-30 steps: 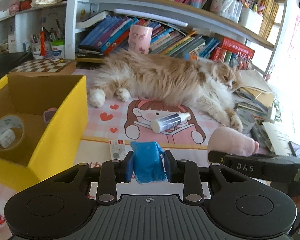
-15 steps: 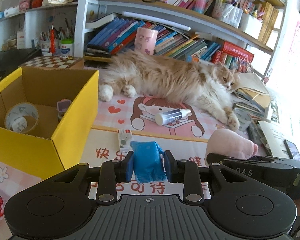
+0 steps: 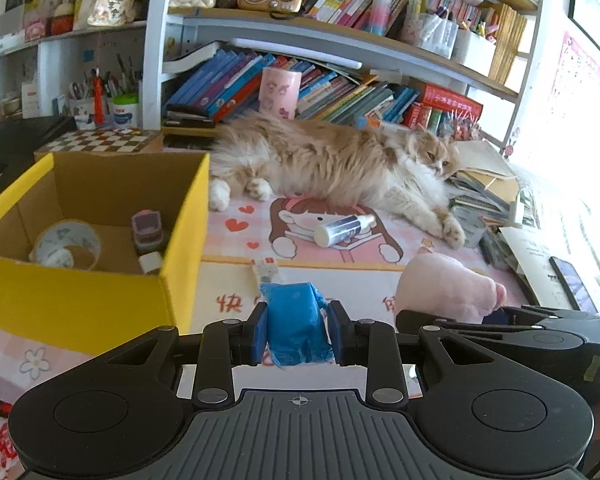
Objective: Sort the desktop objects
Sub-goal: 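Lift and carry the blue cloth and pink plush with both tools toward the yellow box, then lower both tools into the yellow box and open them to drop cloth and plush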
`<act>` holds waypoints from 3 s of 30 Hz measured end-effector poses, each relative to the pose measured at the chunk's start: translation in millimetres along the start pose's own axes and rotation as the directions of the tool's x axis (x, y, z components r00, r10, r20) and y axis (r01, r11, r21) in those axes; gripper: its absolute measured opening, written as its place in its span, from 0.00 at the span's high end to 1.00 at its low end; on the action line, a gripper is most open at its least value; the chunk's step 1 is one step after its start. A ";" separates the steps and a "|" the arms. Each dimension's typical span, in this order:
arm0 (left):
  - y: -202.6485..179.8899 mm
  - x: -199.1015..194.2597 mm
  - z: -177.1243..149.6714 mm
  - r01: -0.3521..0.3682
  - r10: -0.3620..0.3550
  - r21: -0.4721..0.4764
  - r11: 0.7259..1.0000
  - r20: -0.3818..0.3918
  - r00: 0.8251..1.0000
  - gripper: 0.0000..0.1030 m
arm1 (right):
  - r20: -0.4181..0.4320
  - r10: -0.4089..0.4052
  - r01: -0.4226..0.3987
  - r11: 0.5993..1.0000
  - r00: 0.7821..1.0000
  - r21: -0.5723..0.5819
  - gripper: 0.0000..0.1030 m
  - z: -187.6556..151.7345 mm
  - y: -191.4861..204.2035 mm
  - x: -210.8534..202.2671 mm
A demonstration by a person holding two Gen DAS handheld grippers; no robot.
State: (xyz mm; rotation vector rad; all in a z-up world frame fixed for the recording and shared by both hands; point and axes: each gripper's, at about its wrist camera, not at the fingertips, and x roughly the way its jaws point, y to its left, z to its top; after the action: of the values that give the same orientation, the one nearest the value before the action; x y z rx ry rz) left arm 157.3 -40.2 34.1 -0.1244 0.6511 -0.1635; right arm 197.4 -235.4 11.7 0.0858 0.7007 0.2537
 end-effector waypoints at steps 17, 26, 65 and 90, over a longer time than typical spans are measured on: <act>60.5 -54.8 -37.8 0.031 -0.032 -0.060 0.998 -0.021 0.999 0.71 | -0.003 -0.040 0.040 0.999 0.999 -0.031 0.40 -35.1 67.4 -31.9; 81.8 -84.9 -56.2 0.041 -0.042 -0.051 0.998 -0.025 0.999 0.71 | -0.013 -0.040 0.039 0.999 0.999 -0.034 0.40 -61.9 102.3 -50.8; 135.4 -145.8 -96.6 -0.006 0.004 -0.071 0.997 -0.026 1.000 0.71 | -0.055 0.053 -0.057 0.994 0.997 -0.090 0.40 -111.2 186.2 -79.5; 166.9 -133.0 -77.2 -0.092 0.097 -0.139 0.986 0.025 0.995 0.71 | -0.038 0.132 -0.137 0.950 0.991 -0.279 0.40 -79.2 228.5 -53.0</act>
State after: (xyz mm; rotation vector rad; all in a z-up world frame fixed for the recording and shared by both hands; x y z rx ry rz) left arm 24.6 143.7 24.2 -0.2279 0.6354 -0.0250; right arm 61.0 -29.0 21.7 -0.1408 0.6717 0.4836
